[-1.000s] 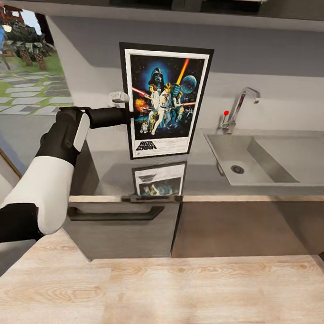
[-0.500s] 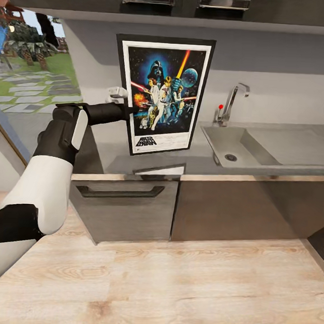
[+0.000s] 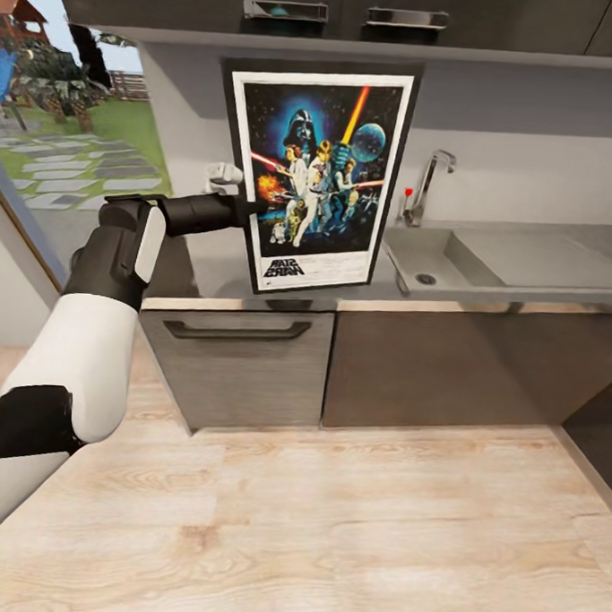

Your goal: Pick up the poster from the kitchen countertop and hang it on one of the wall nails in the kitchen.

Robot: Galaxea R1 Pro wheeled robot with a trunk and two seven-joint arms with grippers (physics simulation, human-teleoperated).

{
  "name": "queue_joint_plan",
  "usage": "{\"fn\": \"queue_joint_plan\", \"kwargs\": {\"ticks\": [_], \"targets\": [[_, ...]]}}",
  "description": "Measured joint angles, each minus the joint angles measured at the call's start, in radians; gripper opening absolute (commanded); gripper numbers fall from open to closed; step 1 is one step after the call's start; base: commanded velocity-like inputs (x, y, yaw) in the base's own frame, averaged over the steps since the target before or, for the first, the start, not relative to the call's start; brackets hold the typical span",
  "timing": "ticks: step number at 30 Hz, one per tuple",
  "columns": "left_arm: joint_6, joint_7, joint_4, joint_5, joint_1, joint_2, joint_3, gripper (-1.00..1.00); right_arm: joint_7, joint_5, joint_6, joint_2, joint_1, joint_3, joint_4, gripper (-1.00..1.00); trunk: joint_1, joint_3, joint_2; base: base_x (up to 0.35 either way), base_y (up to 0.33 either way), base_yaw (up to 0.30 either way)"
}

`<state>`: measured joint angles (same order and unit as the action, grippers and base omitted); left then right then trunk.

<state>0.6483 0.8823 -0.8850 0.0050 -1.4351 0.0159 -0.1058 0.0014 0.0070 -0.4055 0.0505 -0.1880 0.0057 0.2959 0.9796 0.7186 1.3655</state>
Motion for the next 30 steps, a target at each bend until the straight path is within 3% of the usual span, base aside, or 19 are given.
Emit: {"fn": "queue_joint_plan", "kwargs": {"ticks": [8, 12, 26, 29, 30], "targets": [[0.001, 0.055, 0.0, 0.008, 0.0, 0.001, -0.002, -1.0, 0.0, 0.0, 0.0, 0.0, 0.0, 0.0, 0.0, 1.0, 0.0, 0.0, 0.0, -0.34, 0.0, 0.0], [0.001, 0.084, 0.001, 0.048, 0.0, 0.002, -0.004, -1.0, 0.0, -0.001, 0.0, 0.0, 0.0, 0.0, 0.0, 1.0, 0.0, 0.0, 0.0, -0.34, 0.0, 0.0], [0.008, 0.098, 0.012, 0.075, 0.004, 0.002, -0.005, -1.0, 0.0, -0.002, 0.0, -0.001, 0.001, -0.001, 0.003, 1.0, 0.0, 0.0, 0.0, -0.275, 0.0, 0.0], [0.082, 0.098, 0.008, 0.074, 0.016, 0.01, -0.005, -1.0, -0.001, -0.001, -0.001, -0.002, 0.002, 0.0, 0.008, 1.0, 0.0, 0.0, 0.0, -0.044, 0.0, 0.0], [0.151, 0.097, 0.001, 0.07, 0.038, 0.02, -0.004, -1.0, -0.002, 0.0, -0.001, -0.005, 0.004, 0.001, 0.023, 1.0, 0.0, 0.0, 0.0, -0.02, 0.0, 0.0]]}}
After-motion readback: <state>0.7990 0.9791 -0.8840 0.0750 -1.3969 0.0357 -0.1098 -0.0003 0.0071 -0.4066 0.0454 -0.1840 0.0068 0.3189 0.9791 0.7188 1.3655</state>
